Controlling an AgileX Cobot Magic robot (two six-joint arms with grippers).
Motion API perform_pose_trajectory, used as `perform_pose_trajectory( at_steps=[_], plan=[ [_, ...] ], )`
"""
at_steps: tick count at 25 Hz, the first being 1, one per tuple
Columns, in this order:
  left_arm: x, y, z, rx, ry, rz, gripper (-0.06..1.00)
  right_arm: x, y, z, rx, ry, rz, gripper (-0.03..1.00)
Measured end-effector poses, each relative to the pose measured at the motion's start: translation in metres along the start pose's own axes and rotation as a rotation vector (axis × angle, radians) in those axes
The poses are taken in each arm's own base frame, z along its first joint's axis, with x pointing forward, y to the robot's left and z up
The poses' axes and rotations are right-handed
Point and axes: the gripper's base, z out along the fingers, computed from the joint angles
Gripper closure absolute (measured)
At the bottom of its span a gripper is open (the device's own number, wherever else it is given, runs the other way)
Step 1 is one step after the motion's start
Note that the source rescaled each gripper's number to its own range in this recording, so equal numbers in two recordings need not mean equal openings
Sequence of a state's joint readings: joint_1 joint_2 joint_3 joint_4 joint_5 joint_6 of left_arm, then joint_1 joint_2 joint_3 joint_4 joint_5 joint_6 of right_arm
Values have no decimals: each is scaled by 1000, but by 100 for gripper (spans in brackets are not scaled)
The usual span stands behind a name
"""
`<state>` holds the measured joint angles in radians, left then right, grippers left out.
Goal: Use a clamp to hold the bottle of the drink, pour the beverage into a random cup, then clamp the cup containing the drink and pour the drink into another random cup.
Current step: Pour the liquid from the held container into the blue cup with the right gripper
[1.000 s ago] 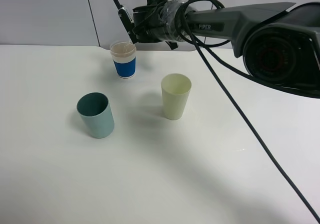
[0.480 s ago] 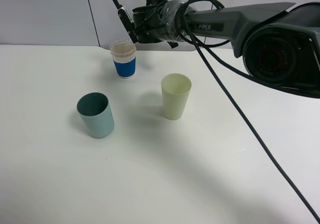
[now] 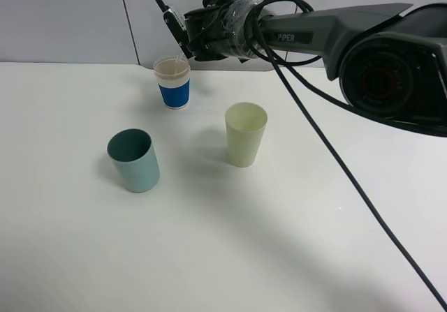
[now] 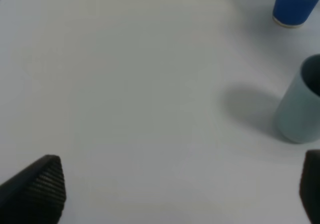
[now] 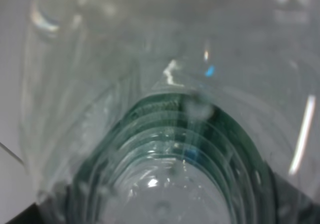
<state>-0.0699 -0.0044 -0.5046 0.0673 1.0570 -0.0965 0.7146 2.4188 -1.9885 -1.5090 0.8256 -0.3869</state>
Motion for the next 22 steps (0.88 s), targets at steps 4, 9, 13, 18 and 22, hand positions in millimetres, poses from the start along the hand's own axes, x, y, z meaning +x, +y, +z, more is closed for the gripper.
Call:
perform_pose_trajectory(
  at_steps=[4,9,13,18,22],
  plan=[
    [0,0,0,0,0,0,11,1,-2,0,17,7,-17,97],
    [0,0,0,0,0,0,11,1,-2,0,23,9,-23,97],
    [0,0,0,0,0,0,11,1,-3,0,31,12,-30,97],
    [0,0,0,0,0,0,11,1,-3,0,37,12,-36,97],
    [0,0,0,0,0,0,11,0,-4,0,45,4,-49,97]
  ],
)
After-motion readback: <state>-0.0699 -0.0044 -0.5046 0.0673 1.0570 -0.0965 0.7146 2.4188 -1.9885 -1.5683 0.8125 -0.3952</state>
